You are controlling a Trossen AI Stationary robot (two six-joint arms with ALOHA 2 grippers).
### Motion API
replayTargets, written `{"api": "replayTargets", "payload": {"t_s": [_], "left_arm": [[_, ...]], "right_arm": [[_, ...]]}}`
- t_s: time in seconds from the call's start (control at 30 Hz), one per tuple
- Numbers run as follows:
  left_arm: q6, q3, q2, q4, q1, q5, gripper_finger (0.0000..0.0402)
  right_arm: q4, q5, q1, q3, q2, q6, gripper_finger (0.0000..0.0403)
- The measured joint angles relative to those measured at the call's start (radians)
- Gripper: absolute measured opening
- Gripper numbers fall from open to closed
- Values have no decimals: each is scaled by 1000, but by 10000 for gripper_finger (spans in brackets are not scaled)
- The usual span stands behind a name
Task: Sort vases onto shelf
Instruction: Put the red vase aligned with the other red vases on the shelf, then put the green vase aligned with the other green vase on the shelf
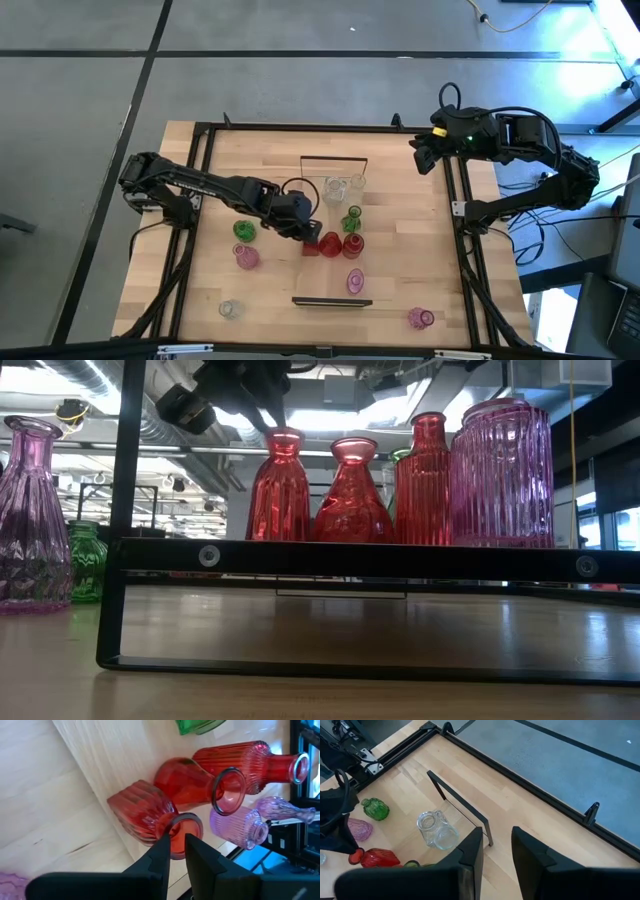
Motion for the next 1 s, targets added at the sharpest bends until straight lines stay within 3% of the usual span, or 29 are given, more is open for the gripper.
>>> {"api": "replayTargets", "payload": {"t_s": [0.83,0.93,1.0], "left_arm": [[124,61,-5,-34,25,-28,51],[155,109,-5,-133,35,-65,51],[178,163,-5,-292,39,-98,51]], "right_arm": [[1,-11,0,0,0,0,85],[1,-11,0,0,0,0,85],[1,-11,0,0,0,0,85]]}}
